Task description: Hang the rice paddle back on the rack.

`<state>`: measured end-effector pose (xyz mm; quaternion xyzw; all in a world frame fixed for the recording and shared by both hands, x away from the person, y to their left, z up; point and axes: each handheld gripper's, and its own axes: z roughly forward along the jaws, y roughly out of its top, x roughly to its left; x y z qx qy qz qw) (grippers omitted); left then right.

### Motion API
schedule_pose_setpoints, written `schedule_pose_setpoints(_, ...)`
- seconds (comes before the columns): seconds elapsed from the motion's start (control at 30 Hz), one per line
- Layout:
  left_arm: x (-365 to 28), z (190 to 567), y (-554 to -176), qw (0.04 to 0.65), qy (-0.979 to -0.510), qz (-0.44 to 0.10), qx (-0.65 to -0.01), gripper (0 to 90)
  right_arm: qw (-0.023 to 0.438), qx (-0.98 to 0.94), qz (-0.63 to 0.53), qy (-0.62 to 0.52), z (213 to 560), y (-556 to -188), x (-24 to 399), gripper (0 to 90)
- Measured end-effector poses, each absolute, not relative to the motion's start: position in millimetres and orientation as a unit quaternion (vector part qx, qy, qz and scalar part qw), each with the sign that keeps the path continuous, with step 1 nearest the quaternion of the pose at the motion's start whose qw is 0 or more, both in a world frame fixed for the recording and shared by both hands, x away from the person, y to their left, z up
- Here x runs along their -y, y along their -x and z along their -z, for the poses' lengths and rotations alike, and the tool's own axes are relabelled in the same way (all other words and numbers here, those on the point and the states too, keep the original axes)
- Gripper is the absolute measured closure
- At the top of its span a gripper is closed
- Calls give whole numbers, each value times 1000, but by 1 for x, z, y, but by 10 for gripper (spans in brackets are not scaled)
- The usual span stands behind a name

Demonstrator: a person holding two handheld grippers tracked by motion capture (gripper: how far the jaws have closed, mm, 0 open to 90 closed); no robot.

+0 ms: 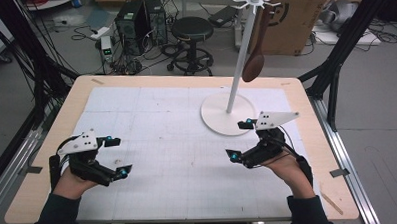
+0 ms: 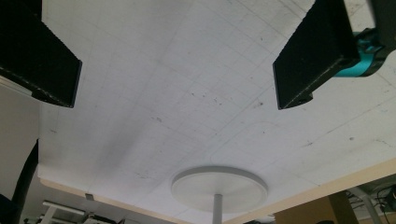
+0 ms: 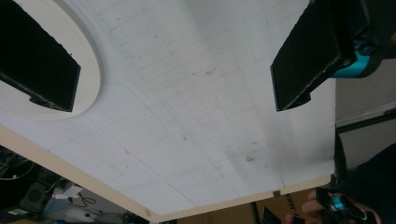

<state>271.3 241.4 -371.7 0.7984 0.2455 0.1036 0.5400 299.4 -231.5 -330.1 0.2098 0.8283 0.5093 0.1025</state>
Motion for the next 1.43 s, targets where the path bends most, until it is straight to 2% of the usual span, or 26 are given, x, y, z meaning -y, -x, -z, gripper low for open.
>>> schedule_pose_setpoints(0.8,-240,374,-272,545,-797,-95,-241,18,85,-827,-508,-223,373,-286,241,4)
schedule_pose_setpoints(1.43,-240,377,-273,548,-797,-92,-238,18,86,-817,-520,-233,377,-279,252,3)
